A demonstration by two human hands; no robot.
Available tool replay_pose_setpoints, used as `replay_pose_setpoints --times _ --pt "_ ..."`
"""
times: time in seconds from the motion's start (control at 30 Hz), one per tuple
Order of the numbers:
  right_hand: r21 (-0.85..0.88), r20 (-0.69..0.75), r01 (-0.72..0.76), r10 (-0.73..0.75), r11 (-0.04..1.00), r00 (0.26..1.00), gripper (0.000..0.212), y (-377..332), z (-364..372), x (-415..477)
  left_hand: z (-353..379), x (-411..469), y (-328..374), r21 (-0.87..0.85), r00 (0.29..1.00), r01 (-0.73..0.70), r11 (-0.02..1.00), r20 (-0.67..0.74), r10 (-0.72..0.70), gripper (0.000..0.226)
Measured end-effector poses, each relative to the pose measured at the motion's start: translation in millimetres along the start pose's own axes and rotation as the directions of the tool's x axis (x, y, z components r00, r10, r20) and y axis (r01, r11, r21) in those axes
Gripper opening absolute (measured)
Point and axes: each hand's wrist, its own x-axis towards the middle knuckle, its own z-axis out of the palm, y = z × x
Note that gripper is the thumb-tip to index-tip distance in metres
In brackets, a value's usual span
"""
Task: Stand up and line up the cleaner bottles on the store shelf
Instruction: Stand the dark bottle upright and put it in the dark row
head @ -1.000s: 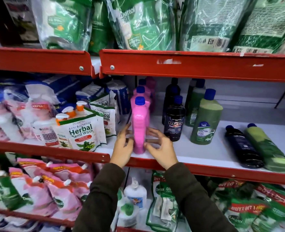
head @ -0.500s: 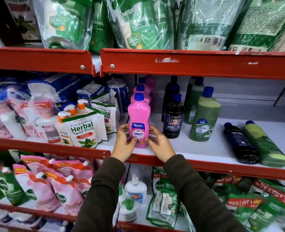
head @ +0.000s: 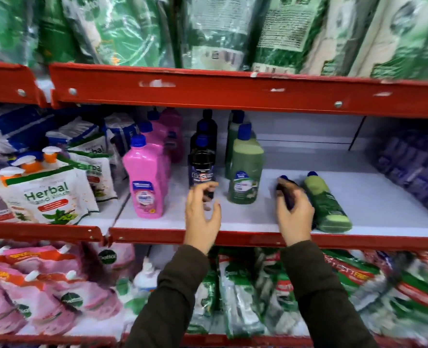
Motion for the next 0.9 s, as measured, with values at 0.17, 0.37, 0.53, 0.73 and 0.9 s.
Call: replay_pose_setpoints --times 0.17,0.37,0.53,0.73,0.9 --pt "-0.410 0.139 -0.201 0.279 0.890 0.950 0.034 30.3 -43.3 42.5 106.7 13.4 19.4 -0.019 0.901 0.307 0.952 0.327 -0.284 0.037" --pt "-0.453 0.218 -0.158 0.280 0.877 0.935 0.037 39.6 -51.1 51.4 176.8 34.8 23.8 0.339 0.617 0.532 0.776 0.472 -0.629 0.053" --pt "-0.372 0.253 -0.174 0.281 0.912 0.926 0.039 47.2 -56.9 59.2 181.9 34.1 20.4 -0.009 0.541 0.780 0.626 0.514 -0.666 0.042" --pt "-0.031 0.419 -0.319 0.302 0.947 0.856 0.030 47.3 -70.6 58.7 160.5 23.8 35.5 -0.144 0.707 0.656 0.741 0.459 -0.537 0.054" --pt "0.232 0.446 -0.302 0.175 0.924 0.878 0.034 35.0 -71.5 32.5 117.8 11.7 39.4 -0.242 0.810 0.499 0.832 0.472 -0.349 0.053"
